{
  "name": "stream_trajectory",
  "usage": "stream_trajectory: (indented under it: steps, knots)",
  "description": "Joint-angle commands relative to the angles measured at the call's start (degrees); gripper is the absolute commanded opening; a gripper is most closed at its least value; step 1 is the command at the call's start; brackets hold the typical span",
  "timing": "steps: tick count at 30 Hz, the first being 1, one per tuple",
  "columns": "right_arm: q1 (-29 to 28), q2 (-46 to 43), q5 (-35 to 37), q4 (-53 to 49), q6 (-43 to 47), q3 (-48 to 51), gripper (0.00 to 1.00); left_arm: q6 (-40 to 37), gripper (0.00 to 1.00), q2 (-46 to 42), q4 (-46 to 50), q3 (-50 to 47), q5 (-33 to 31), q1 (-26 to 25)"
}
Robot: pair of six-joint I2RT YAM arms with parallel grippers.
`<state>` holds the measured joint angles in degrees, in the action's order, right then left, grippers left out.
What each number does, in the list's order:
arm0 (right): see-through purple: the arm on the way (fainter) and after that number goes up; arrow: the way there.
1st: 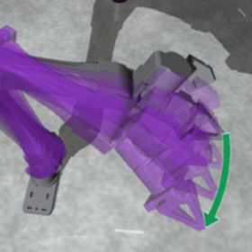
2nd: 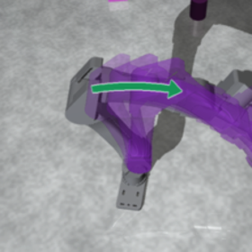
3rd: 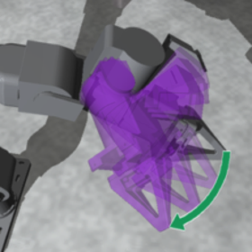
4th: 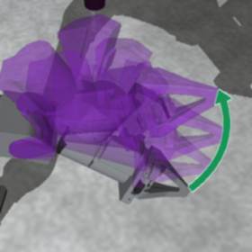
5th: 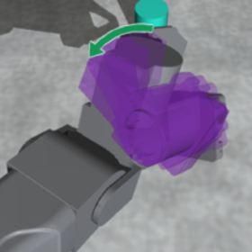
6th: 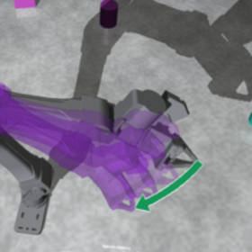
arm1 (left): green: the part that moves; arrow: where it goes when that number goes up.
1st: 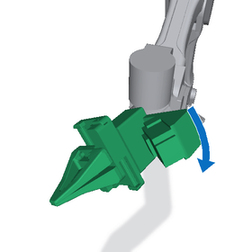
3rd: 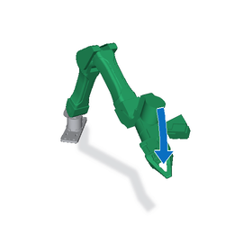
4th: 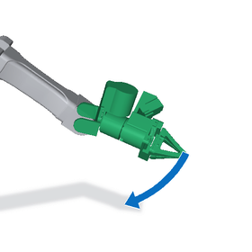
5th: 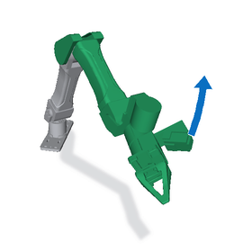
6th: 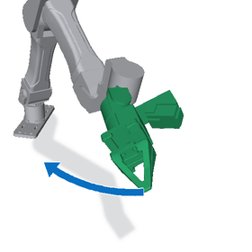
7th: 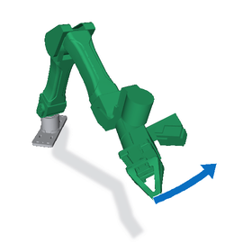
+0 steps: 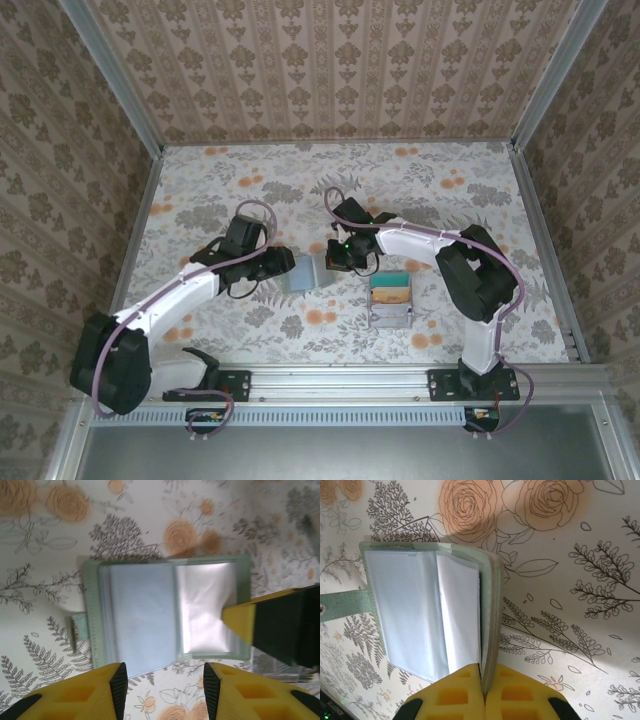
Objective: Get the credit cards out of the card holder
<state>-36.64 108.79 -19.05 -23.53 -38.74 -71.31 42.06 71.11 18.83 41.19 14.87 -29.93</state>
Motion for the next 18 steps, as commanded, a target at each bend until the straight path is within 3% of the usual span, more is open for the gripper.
stream_trajectory:
  steps: [1, 6, 18]
  knots:
    - [-0.5, -1.0, 1.7, -2.5, -0.9, -0.1, 0.00, -0.6, 0.47, 1.3, -0.9, -1.1, 1.1, 0.2]
    - [-1.5, -0.8, 3.3, -1.5, -4.0, 0.6, 0.00, -2.0, 0.46, 4.0, -2.6, -1.1, 4.4, 0.7]
    - [-3.1, -1.8, 5.2, 1.0, -7.9, 3.0, 0.00, -3.5, 0.43, 8.9, -6.0, -1.9, 3.9, 1.0]
